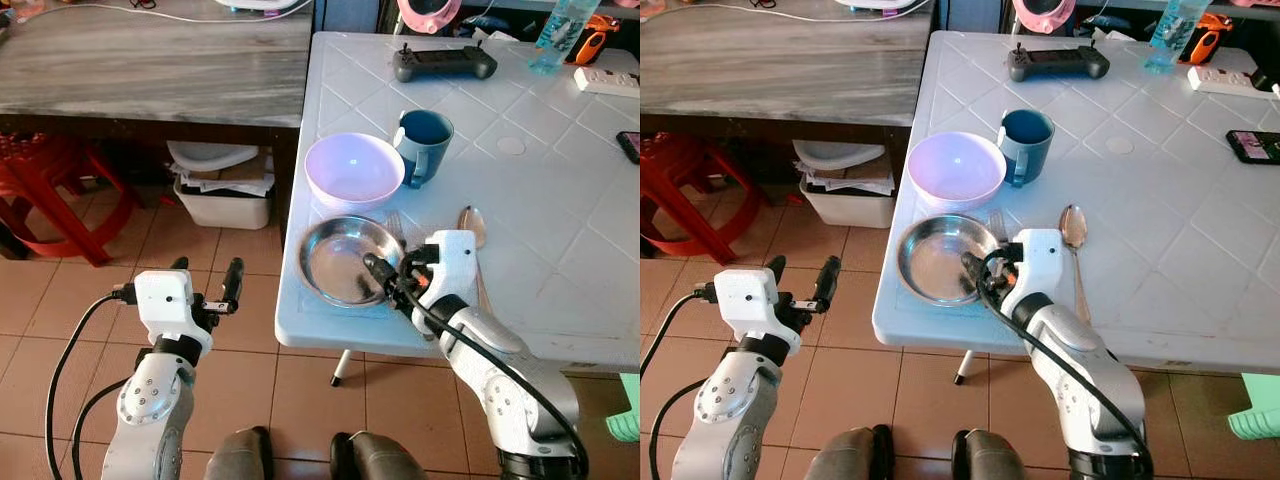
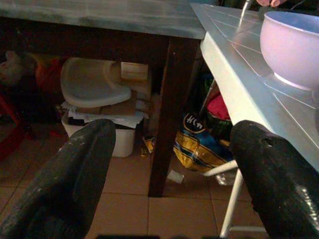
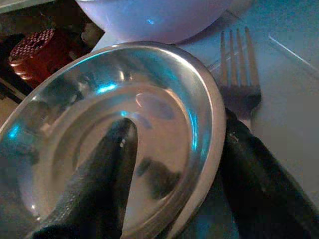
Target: Setting the table
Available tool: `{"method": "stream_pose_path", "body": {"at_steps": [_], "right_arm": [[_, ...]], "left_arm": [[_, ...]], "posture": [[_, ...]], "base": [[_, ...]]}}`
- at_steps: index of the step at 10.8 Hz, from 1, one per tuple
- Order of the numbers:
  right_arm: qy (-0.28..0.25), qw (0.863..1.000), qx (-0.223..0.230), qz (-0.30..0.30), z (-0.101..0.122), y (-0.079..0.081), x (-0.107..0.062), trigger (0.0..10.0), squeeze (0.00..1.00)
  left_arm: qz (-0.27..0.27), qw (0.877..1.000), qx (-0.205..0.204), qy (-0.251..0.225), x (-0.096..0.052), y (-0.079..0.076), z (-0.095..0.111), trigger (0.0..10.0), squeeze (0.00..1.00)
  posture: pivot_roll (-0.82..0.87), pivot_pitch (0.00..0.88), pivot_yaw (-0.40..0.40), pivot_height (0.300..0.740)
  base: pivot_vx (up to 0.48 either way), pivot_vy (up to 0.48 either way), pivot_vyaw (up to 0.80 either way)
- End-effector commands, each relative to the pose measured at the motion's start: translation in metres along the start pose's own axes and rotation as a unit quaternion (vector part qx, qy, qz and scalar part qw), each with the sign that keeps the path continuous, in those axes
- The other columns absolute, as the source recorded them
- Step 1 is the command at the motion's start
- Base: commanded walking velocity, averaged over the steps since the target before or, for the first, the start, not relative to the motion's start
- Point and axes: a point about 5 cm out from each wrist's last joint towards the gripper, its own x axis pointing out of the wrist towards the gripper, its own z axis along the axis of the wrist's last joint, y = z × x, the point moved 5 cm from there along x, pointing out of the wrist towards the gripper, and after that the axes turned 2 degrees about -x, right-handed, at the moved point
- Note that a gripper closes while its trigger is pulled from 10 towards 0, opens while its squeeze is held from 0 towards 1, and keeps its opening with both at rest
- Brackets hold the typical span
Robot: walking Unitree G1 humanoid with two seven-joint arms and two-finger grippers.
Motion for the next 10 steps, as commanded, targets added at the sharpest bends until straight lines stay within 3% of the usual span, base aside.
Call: {"method": "stream_pose_path", "body": {"at_steps": [1,2,3,5,7,10], "right_arm": [[0.022,1.0,0.005,-0.002,-0.011,-0.001,0.002,0.0,0.0],[0.024,1.0,0.004,-0.004,-0.012,-0.002,0.003,0.0,0.0],[0.034,0.999,0.003,-0.011,-0.017,-0.004,0.003,1.1,0.0],[0.068,0.997,0.005,-0.037,-0.033,-0.016,0.0,1.2,0.0],[0.085,0.995,0.01,-0.06,-0.041,-0.025,-0.003,0.0,0.0],[0.081,0.993,0.006,-0.085,-0.038,-0.034,-0.005,0.0,0.0]], "left_arm": [[-0.002,1.0,-0.002,0.002,-0.003,0.0,0.001,10.0,0.0],[-0.003,1.0,-0.002,0.002,-0.003,0.0,0.001,10.0,0.0],[-0.004,1.0,-0.002,0.002,-0.003,-0.001,0.001,10.0,0.0],[-0.004,1.0,-0.002,0.003,-0.004,-0.001,0.001,10.0,0.0],[-0.006,1.0,-0.002,0.003,-0.004,-0.001,0.001,10.0,0.0],[-0.008,1.0,-0.001,0.003,-0.003,-0.001,0.001,10.0,0.0]], "posture": [[-0.02,0.168,-0.017,0.74],[-0.02,0.168,-0.016,0.74],[-0.02,0.168,-0.016,0.74],[-0.02,0.17,-0.015,0.74],[-0.02,0.17,-0.013,0.74],[-0.02,0.166,-0.011,0.74]], "base": [[0.0,0.0,0.0],[0.0,0.0,0.0],[0.0,0.0,0.0],[0.0,0.0,0.0],[0.0,0.0,0.0],[0.0,0.0,0.0]]}}
